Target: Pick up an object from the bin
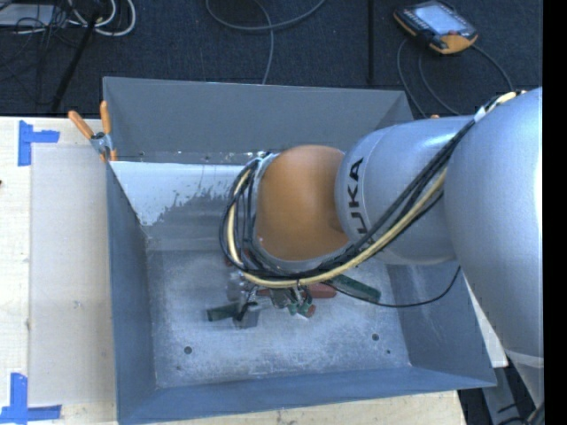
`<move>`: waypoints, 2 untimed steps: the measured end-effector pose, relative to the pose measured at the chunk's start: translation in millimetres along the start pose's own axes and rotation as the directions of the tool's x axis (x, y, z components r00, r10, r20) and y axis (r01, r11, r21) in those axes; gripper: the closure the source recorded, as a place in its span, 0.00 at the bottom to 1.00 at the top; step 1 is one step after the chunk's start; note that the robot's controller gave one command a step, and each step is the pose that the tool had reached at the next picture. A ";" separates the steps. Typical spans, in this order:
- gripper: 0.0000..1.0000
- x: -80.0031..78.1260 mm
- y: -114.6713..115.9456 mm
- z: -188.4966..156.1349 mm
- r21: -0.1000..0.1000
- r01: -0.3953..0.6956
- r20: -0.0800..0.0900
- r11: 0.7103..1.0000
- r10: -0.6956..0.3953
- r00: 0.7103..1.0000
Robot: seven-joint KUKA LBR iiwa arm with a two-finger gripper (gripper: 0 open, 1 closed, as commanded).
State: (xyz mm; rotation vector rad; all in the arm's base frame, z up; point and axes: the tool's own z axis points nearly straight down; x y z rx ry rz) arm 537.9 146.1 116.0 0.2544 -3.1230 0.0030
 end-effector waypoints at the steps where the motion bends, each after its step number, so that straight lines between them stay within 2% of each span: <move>1: 1.00 2.0 16.2 -35.4 -0.004 -0.004 0.015 1.000 0.004 1.000; 2: 1.00 5.3 -3.0 -92.7 -0.001 -0.011 0.005 1.000 0.011 1.000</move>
Offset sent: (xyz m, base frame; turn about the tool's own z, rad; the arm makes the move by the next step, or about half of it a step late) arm -0.0011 -0.0085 0.1024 0.0127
